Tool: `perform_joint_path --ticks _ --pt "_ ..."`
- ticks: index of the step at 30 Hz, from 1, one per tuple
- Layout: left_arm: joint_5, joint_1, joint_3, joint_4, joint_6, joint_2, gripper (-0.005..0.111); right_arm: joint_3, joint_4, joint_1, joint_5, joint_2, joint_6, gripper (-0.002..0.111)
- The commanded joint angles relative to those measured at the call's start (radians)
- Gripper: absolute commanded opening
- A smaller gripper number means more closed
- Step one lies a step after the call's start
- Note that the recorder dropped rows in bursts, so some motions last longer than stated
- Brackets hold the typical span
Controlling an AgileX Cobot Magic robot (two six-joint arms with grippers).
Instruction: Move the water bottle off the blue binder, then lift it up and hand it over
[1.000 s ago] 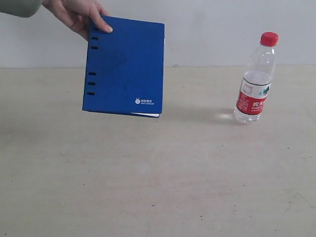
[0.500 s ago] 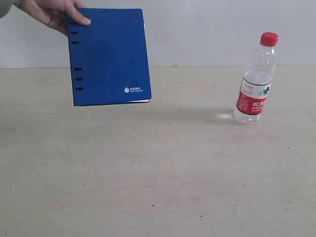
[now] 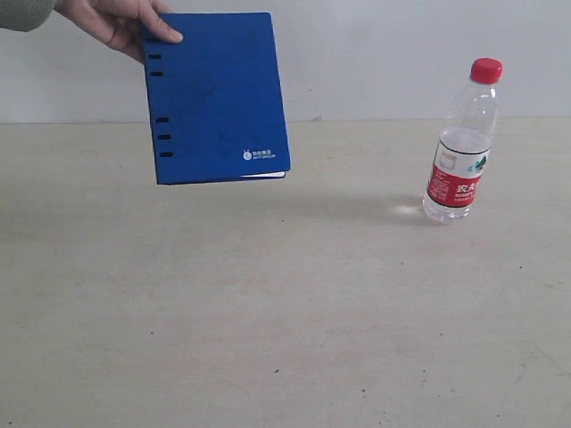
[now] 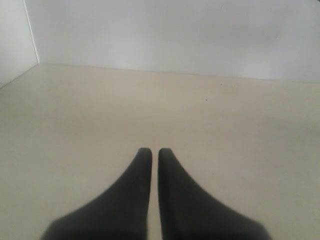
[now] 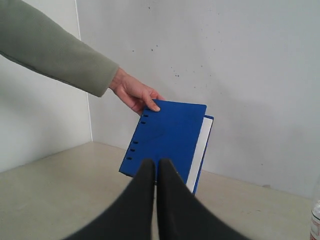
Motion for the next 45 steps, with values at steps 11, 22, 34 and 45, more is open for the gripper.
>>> perform_joint_path --ticks 11,22,34,45 --pt "0.004 -0.004 0.004 0.008 -0.001 -0.003 0.004 0.006 -0.011 -0.002 -0.005 -0.003 -0.002 0.000" --pt "0.004 -0.004 0.004 0.008 -0.001 -0.003 0.004 0.006 -0.011 -0.002 -0.005 -0.003 -0.002 0.000" --pt "0.004 -0.004 0.004 0.008 -0.001 -0.003 0.004 0.006 -0.015 -0.002 -0.006 -0.003 -0.029 0.000" --pt "0.004 -0.003 0.004 0.008 -0.001 -0.003 0.004 0.157 0.120 -0.172 -0.356 -0.003 -0.306 0.000"
